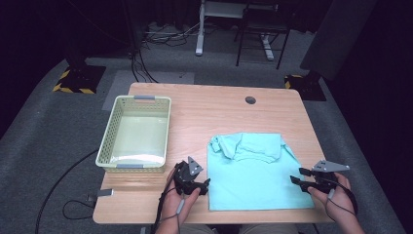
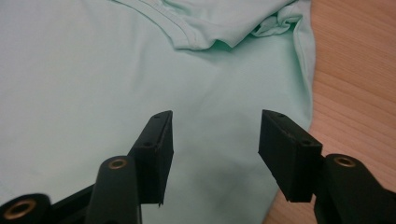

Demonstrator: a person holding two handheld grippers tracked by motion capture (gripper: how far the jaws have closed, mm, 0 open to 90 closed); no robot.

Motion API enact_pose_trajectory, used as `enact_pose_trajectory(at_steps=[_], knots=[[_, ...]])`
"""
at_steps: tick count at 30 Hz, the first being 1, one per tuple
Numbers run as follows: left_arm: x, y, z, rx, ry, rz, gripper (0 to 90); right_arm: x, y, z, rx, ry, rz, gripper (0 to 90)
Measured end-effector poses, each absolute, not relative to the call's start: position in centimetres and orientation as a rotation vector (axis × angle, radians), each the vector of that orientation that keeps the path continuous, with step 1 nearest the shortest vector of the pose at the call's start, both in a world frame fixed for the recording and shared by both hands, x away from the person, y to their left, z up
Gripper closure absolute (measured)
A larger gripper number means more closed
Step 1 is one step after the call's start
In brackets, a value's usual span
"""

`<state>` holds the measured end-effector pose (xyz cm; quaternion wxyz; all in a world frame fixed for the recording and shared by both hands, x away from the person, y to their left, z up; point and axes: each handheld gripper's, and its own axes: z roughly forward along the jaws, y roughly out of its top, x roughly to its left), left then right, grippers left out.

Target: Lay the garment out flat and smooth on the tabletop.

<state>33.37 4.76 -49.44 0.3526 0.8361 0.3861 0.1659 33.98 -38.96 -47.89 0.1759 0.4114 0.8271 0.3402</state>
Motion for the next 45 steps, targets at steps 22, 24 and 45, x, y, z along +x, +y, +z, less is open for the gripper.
enact_pose_trajectory(at_steps=[22, 24, 45], knots=[[31.8, 0.9, -50.6, 2.204, 0.897, 0.38, 32.0, 31.4, -40.3, -50.8, 1.172, 2.258, 1.041, 44.3], [31.4, 0.7, -50.5, 2.212, 0.902, 0.378, 32.5, 30.9, -40.3, -50.7, 1.17, 2.271, 1.033, 44.4], [35.7, -3.6, -48.0, 2.205, 0.978, 0.308, 35.9, 30.8, -40.8, -49.5, 1.203, 2.289, 1.021, 43.6]])
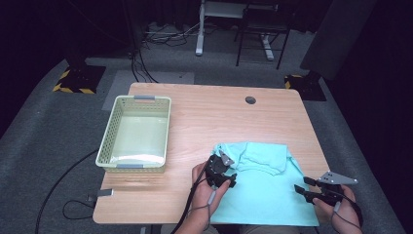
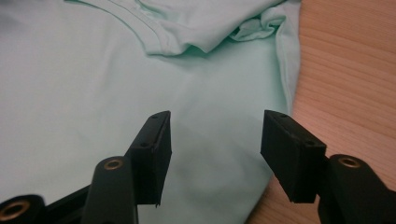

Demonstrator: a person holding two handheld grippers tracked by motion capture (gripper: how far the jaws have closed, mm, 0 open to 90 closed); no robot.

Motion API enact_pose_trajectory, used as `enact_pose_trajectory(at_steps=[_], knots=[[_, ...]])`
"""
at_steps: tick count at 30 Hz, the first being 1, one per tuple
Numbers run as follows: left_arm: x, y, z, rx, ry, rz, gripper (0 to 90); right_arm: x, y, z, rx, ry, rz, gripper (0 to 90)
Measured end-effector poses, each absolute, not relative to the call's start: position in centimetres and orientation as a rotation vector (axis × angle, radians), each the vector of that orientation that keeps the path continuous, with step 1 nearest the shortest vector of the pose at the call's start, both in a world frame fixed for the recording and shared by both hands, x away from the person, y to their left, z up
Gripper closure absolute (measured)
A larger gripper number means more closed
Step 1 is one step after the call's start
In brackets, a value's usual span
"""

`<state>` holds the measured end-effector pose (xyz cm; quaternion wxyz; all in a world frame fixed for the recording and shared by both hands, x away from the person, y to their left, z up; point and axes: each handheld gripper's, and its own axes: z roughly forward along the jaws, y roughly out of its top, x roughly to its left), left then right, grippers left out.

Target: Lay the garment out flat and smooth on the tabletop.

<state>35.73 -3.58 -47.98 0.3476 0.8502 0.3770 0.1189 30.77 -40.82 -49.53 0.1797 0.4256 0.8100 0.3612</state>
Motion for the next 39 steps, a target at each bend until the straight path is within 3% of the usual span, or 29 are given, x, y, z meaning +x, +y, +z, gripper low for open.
enact_pose_trajectory(at_steps=[5, 7, 8, 9, 10, 12, 23, 25, 29, 31, 37, 39], knots=[[37.1, -4.6, -48.1, 2.217, 1.02, 0.273, 44.9, 30.5, -41.5, -49.5, 1.229, 2.263, 1.009, 43.8], [38.2, -4.6, -48.3, 2.171, 1.034, 0.147, 62.7, 30.4, -41.6, -49.4, 1.238, 2.249, 1.019, 43.9], [38.2, -4.6, -48.3, 2.171, 1.034, 0.147, 70.6, 30.4, -41.6, -49.4, 1.238, 2.249, 1.019, 43.9], [38.2, -4.4, -48.2, 2.152, 1.039, 0.123, 70.6, 30.4, -41.6, -49.5, 1.239, 2.251, 1.016, 43.8], [38.2, -4.2, -48.1, 2.141, 1.044, 0.126, 79.5, 30.5, -41.6, -49.5, 1.235, 2.253, 1.012, 43.9], [38.0, -3.7, -47.7, 2.156, 1.049, 0.188, 89.5, 30.8, -41.4, -49.5, 1.239, 2.257, 1.015, 43.9], [36.3, -0.8, -47.3, 2.101, 1.04, 0.271, 90.0, 35.1, -37.9, -49.5, 1.215, 2.305, 1.045, 46.9], [36.1, -0.4, -47.5, 2.094, 1.044, 0.271, 90.0, 36.1, -37.4, -49.5, 1.247, 2.309, 1.059, 50.9], [36.0, 0.2, -47.7, 2.079, 1.041, 0.262, 90.0, 37.4, -36.9, -49.6, 1.29, 2.346, 1.036, 76.2], [35.8, 0.3, -47.5, 2.075, 1.033, 0.271, 90.0, 37.4, -36.9, -49.2, 1.278, 2.356, 1.027, 83.5], [34.8, 0.0, -47.0, 2.081, 0.993, 0.269, 89.6, 35.6, -37.4, -47.4, 1.197, 2.319, 1.04, 84.5], [34.8, -0.3, -47.2, 2.077, 1.011, 0.236, 75.7, 34.6, -37.8, -46.8, 1.185, 2.313, 1.056, 84.4]])
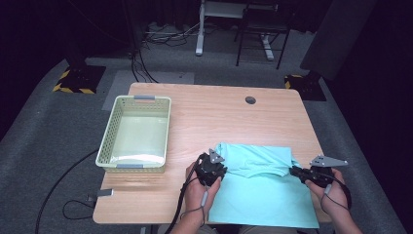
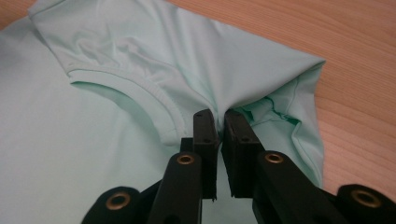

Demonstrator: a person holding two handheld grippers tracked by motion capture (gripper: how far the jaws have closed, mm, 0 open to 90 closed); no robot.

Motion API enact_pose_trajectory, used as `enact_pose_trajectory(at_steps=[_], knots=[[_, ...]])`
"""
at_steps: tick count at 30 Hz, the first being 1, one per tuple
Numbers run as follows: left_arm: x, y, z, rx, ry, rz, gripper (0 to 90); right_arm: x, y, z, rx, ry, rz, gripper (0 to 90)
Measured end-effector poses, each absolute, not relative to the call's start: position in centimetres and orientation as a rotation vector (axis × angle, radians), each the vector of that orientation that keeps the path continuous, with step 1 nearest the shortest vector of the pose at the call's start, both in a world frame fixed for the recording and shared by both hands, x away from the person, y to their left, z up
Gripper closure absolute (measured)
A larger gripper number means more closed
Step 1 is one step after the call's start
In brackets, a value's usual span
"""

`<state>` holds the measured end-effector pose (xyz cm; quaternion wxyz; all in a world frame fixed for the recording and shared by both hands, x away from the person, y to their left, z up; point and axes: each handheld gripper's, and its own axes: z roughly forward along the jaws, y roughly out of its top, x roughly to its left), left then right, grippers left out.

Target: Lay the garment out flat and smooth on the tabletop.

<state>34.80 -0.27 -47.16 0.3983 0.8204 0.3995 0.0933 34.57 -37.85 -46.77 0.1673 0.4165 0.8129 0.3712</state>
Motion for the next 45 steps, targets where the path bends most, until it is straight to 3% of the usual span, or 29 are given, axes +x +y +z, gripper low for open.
enact_pose_trajectory(at_steps=[1, 2, 3, 4, 9, 12, 14, 16, 33, 45], knots=[[34.9, -0.5, -47.3, 2.072, 1.025, 0.225, 66.3, 34.3, -38.0, -46.7, 1.185, 2.313, 1.059, 84.4], [35.0, -0.7, -47.5, 2.072, 1.04, 0.226, 66.3, 34.3, -38.0, -46.7, 1.185, 2.313, 1.059, 84.4], [35.1, -1.0, -47.7, 2.087, 1.059, 0.239, 51.7, 33.8, -38.3, -46.6, 1.182, 2.315, 1.055, 84.4], [35.4, -1.3, -48.0, 2.104, 1.095, 0.256, 46.3, 33.7, -38.3, -46.6, 1.181, 2.318, 1.053, 84.3], [36.6, -2.2, -48.7, 2.123, 1.147, 0.246, 40.0, 33.6, -38.6, -46.9, 1.19, 2.327, 1.057, 84.0], [37.1, -2.6, -48.8, 2.142, 1.151, 0.252, 48.0, 33.6, -38.6, -47.1, 1.186, 2.33, 1.059, 83.9], [37.7, -3.2, -49.0, 2.191, 1.102, 0.212, 70.0, 33.6, -38.6, -47.2, 1.187, 2.328, 1.071, 83.9], [37.6, -3.4, -48.9, 2.204, 1.091, 0.224, 84.7, 33.5, -38.7, -47.1, 1.186, 2.323, 1.076, 83.9], [30.8, -3.0, -45.7, 2.255, 0.849, 0.255, 85.8, 29.1, -39.7, -45.0, 1.102, 2.322, 1.134, 84.0], [29.8, -3.5, -45.7, 2.31, 0.78, 0.203, 85.8, 27.8, -39.6, -44.2, 1.057, 2.402, 1.099, 84.0]])
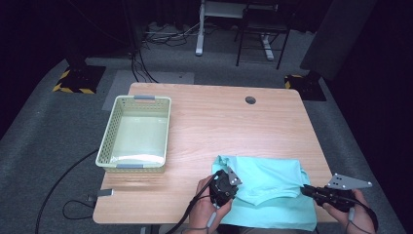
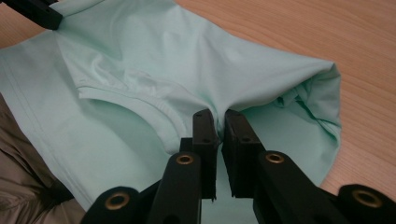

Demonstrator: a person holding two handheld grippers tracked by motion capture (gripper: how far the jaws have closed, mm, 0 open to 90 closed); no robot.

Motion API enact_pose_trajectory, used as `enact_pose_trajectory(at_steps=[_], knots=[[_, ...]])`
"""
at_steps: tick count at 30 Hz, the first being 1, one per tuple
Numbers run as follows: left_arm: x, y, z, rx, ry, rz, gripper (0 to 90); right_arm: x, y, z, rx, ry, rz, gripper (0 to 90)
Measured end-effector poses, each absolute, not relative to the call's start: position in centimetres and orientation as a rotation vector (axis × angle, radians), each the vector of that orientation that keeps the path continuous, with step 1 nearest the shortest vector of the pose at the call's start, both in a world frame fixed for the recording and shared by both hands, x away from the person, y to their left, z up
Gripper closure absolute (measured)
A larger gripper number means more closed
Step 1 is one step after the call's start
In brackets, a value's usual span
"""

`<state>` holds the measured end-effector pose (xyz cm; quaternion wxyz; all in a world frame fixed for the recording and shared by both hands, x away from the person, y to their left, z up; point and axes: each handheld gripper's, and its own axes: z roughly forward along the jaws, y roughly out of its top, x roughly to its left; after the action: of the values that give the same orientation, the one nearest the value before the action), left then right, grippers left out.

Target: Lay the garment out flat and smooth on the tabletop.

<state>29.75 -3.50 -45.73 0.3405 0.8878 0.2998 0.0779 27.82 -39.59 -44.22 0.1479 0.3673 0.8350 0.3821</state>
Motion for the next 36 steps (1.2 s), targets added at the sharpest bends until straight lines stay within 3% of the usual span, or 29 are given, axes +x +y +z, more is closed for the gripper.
enact_pose_trajectory(at_steps=[4, 5, 6, 7, 8, 9, 10, 11, 13, 16, 22, 28, 29, 36], knots=[[32.4, -3.8, -45.4, 2.285, 0.806, 0.187, 86.2, 29.4, -39.2, -44.0, 1.061, 2.461, 1.08, 84.8], [34.0, -3.8, -44.7, 2.259, 0.819, 0.228, 86.2, 30.7, -39.1, -43.5, 1.052, 2.465, 1.071, 85.1], [38.0, -3.2, -42.5, 2.137, 0.846, 0.361, 85.7, 34.6, -39.4, -41.5, 1.071, 2.332, 1.101, 83.9], [38.0, -3.2, -42.5, 2.137, 0.846, 0.361, 78.5, 34.6, -39.4, -41.5, 1.071, 2.332, 1.101, 83.9], [40.2, -2.6, -41.0, 2.036, 0.916, 0.494, 78.5, 36.6, -39.7, -40.3, 1.088, 2.2, 1.144, 73.5], [41.3, -2.3, -40.4, 2.002, 0.991, 0.562, 46.4, 39.7, -40.5, -38.8, 1.171, 1.902, 1.206, 45.9], [43.1, -1.5, -40.1, 2.004, 1.156, 0.568, 42.0, 40.3, -40.8, -38.6, 1.217, 1.862, 1.199, 44.6], [43.1, -1.5, -40.1, 2.004, 1.156, 0.568, 40.7, 40.2, -40.8, -38.7, 1.225, 1.863, 1.218, 44.6], [42.6, -1.0, -41.1, 2.021, 1.188, 0.529, 39.4, 39.8, -40.6, -39.1, 1.209, 1.89, 1.231, 44.7], [40.8, -0.8, -43.7, 2.085, 1.183, 0.496, 41.1, 37.9, -40.1, -42.8, 1.136, 2.08, 1.128, 45.9], [38.1, -3.7, -48.1, 2.32, 1.041, 0.346, 41.5, 36.6, -38.3, -47.7, 1.132, 2.283, 1.088, 46.3], [37.5, -4.1, -48.8, 2.341, 1.009, 0.336, 48.7, 36.3, -36.8, -49.2, 1.077, 2.359, 1.063, 44.4], [37.3, -4.1, -48.8, 2.347, 0.99, 0.333, 55.0, 36.4, -36.6, -49.7, 1.084, 2.366, 1.035, 41.4], [34.8, -4.3, -49.0, 2.339, 0.929, 0.352, 60.5, 36.0, -37.1, -50.5, 1.068, 2.359, 1.044, 37.5]])
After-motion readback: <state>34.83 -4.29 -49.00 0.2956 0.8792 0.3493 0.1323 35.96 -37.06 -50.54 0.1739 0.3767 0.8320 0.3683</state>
